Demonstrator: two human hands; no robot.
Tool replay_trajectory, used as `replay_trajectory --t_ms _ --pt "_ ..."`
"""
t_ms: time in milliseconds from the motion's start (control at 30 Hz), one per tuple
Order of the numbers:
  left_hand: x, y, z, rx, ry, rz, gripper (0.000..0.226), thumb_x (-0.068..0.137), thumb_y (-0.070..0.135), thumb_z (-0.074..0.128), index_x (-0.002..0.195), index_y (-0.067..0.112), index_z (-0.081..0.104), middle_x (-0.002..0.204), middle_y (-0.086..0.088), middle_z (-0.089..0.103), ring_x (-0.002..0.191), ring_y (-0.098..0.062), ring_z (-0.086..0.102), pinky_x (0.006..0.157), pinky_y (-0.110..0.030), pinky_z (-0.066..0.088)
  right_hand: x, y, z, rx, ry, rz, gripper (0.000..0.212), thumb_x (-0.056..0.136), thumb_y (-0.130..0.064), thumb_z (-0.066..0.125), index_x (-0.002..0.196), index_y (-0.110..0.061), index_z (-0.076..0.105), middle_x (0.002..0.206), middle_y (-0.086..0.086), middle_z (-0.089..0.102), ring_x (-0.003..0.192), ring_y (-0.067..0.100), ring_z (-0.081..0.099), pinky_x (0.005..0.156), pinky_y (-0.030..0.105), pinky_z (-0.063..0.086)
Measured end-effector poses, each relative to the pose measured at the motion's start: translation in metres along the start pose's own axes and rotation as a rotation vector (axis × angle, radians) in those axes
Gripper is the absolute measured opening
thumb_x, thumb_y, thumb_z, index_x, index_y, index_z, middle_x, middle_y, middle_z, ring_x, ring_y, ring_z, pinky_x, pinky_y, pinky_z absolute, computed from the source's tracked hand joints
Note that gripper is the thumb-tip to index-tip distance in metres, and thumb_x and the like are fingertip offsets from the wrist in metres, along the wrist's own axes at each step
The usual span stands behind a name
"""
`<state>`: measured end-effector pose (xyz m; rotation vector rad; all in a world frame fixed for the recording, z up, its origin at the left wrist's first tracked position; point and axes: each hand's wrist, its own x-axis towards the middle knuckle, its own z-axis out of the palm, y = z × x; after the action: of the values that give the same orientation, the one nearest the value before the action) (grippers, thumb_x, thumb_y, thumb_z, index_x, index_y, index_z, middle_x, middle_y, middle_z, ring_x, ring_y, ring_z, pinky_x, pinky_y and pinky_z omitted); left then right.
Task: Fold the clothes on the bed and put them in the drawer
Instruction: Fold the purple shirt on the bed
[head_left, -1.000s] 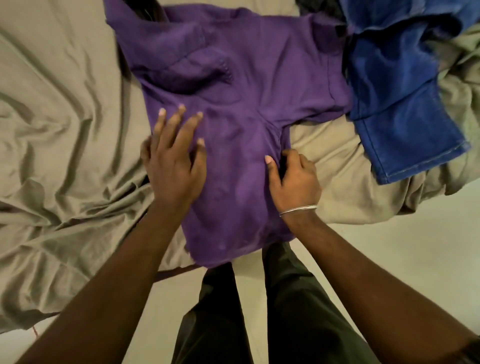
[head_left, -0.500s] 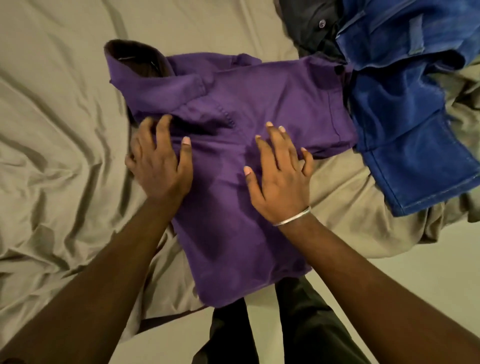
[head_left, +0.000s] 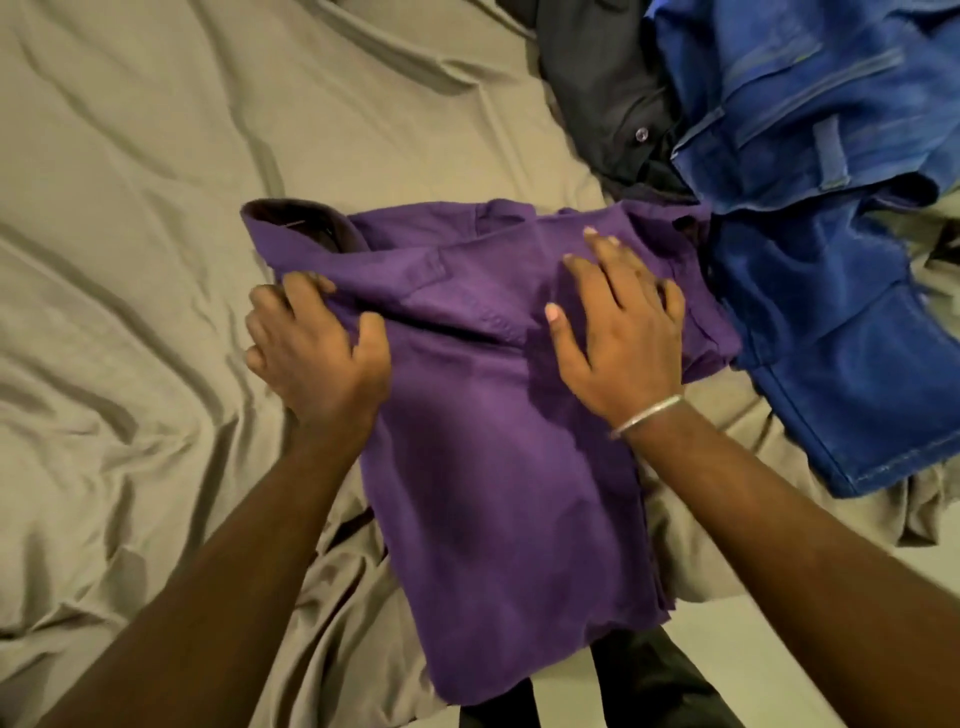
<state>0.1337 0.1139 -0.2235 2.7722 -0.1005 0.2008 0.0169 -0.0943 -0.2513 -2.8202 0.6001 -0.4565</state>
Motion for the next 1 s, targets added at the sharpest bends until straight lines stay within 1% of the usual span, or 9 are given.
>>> replay_trajectory --t_ms 133,200,267,467,567,700,800,933,1000 --pt "0.014 0.006 0.014 0.232 -0.132 0.314 0.060 0.089 0.060 0.051 0.140 0.030 0.045 0.150 -0.007 0.038 0.139 -0.033 0.032 0.108 -0.055 0.023 0.046 0.034 0.024 -0.089 -0.244 -0.042 0.053 0.099 -0.050 0.037 0.146 -0.028 0.043 0.162 0.003 0.025 0.149 0.024 0.020 0.115 0.059 0.014" --pt "0.027 0.010 0.022 0.325 -0.220 0.419 0.057 0.093 0.062 0.044 0.133 0.023 0.051 0.143 -0.006 0.046 0.139 -0.028 0.033 0.113 -0.058 0.013 0.047 0.057 0.034 -0.184 -0.297 0.001 0.058 0.098 -0.059 0.030 0.151 -0.035 0.034 0.164 0.004 0.019 0.150 0.025 0.017 0.117 0.061 0.006" --pt "0.036 0.019 0.028 0.418 -0.294 0.476 0.054 0.095 0.059 0.040 0.122 0.015 0.056 0.129 -0.010 0.056 0.129 -0.031 0.043 0.114 -0.059 0.014 0.040 0.075 0.039 -0.219 -0.262 0.028 0.065 0.097 -0.065 0.026 0.153 -0.032 0.029 0.164 0.004 0.015 0.150 0.024 0.019 0.118 0.059 0.003" --pt "0.068 0.050 0.035 0.345 -0.244 0.421 0.043 0.099 0.046 0.040 0.116 0.008 0.052 0.125 -0.019 0.049 0.120 -0.038 0.040 0.101 -0.057 0.025 0.035 0.078 0.041 -0.198 -0.202 0.123 0.075 0.095 -0.072 0.021 0.156 -0.029 0.019 0.165 0.004 0.011 0.151 0.020 0.016 0.119 0.052 -0.001" --pt "0.091 0.060 0.053 0.327 -0.200 0.483 0.039 0.101 0.044 0.037 0.115 0.010 0.050 0.121 -0.018 0.050 0.117 -0.037 0.042 0.099 -0.054 0.025 0.037 0.081 0.042 -0.172 -0.219 0.122 0.077 0.094 -0.073 0.019 0.157 -0.029 0.016 0.166 0.002 0.008 0.152 0.018 0.012 0.119 0.051 -0.004" --pt "0.098 0.057 0.089 0.404 -0.329 0.576 0.040 0.103 0.046 0.033 0.119 0.012 0.047 0.121 -0.018 0.047 0.113 -0.036 0.042 0.102 -0.056 0.023 0.037 0.084 0.046 -0.163 -0.217 0.135 0.077 0.094 -0.073 0.019 0.157 -0.030 0.013 0.166 0.000 0.004 0.152 0.016 0.009 0.118 0.048 -0.009" --pt "0.096 0.054 0.093 0.349 -0.316 0.546 0.042 0.101 0.045 0.033 0.130 0.017 0.045 0.129 -0.014 0.045 0.121 -0.033 0.040 0.108 -0.057 0.020 0.035 0.085 0.051 -0.160 -0.200 0.139 0.076 0.094 -0.073 0.020 0.157 -0.030 0.013 0.166 0.000 0.005 0.152 0.016 0.009 0.117 0.051 -0.009" --pt "0.062 0.051 0.064 0.181 -0.057 0.508 0.044 0.099 0.039 0.041 0.141 0.025 0.045 0.147 0.003 0.045 0.141 -0.020 0.033 0.110 -0.046 0.015 0.035 0.084 0.054 -0.150 -0.199 0.146 0.077 0.094 -0.073 0.022 0.157 -0.029 0.012 0.166 0.001 0.004 0.152 0.017 0.010 0.117 0.056 -0.006" --pt "0.035 0.036 0.058 0.191 -0.101 0.504 0.049 0.100 0.046 0.040 0.147 0.033 0.042 0.154 0.006 0.040 0.147 -0.018 0.028 0.114 -0.047 0.014 0.034 0.085 0.053 -0.153 -0.195 0.142 0.077 0.095 -0.072 0.023 0.157 -0.029 0.013 0.166 0.001 0.005 0.152 0.017 0.011 0.116 0.058 -0.004"
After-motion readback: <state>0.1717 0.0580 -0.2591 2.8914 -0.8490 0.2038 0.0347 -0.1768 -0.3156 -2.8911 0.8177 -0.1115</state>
